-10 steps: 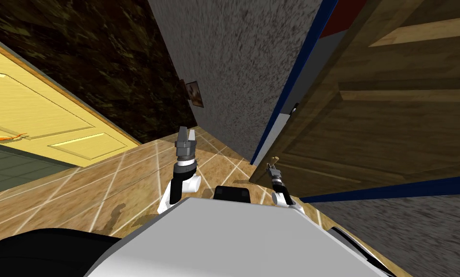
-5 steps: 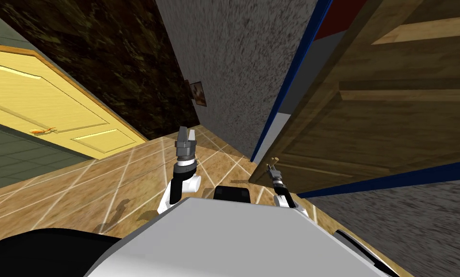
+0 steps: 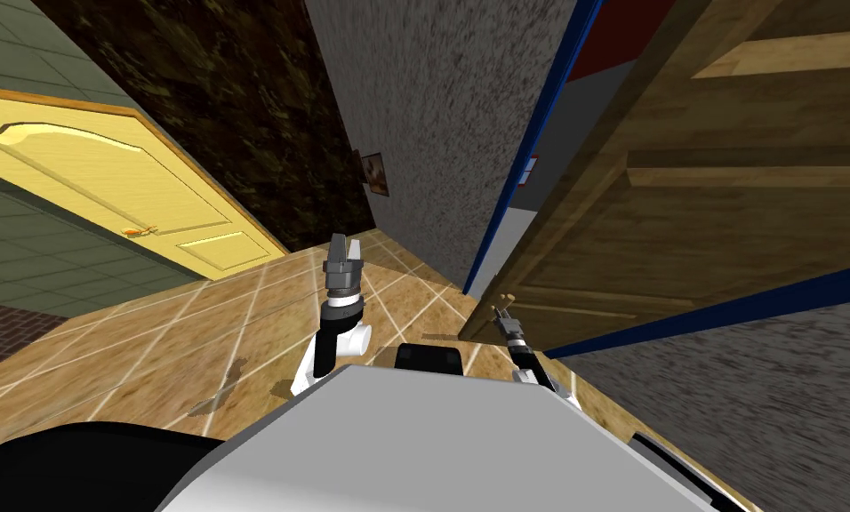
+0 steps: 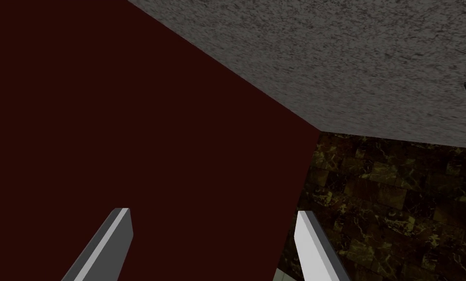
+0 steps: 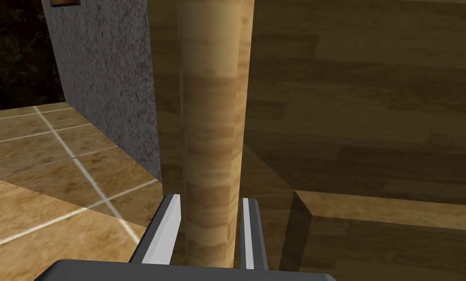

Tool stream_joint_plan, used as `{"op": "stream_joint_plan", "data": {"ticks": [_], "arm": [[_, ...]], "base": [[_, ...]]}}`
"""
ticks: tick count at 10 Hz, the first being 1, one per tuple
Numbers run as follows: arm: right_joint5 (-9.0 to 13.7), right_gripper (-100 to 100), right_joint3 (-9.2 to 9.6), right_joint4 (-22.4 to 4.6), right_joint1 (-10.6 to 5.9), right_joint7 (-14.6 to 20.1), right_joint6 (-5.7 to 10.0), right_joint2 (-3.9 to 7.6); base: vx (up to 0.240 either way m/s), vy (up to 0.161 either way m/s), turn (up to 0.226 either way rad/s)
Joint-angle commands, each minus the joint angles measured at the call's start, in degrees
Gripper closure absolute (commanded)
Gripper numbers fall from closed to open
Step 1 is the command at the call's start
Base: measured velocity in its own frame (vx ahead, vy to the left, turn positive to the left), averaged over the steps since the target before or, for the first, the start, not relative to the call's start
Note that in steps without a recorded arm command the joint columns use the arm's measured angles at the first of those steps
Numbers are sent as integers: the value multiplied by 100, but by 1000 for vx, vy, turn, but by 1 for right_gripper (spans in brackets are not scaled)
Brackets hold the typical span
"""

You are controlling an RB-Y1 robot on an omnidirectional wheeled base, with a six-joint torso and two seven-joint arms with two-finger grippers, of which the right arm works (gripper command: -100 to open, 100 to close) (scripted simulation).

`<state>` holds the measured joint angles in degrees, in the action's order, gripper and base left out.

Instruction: Pull the door open

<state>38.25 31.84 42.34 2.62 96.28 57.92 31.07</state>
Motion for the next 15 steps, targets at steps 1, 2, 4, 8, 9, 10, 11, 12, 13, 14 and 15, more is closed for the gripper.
{"op": "stream_joint_plan", "data": {"ticks": [1,2,4,8,9,10,11,12,13,14,15], "arm": [[0,100,0,0,0,0,0,0],[-43,100,123,-19,72,106,138,76],[-85,100,253,-34,145,217,306,182],[-170,100,516,-63,293,444,647,397],[-163,100,478,-88,234,398,595,329],[-187,100,561,-155,272,475,726,371],[-191,100,578,-171,278,493,756,383],[-201,100,615,-206,292,533,823,409],[-211,100,655,-244,306,576,895,438],[-221,100,696,-282,321,620,969,467],[-231,100,735,-319,336,662,1040,496]], "base": [[-112,-20,19],[-150,-21,117],[-219,-68,139],[-209,-89,115],[-102,-26,22],[-172,-36,165],[-200,-62,154],[-174,-67,104],[-195,-85,164],[-212,-86,144],[-195,-77,148]]}}
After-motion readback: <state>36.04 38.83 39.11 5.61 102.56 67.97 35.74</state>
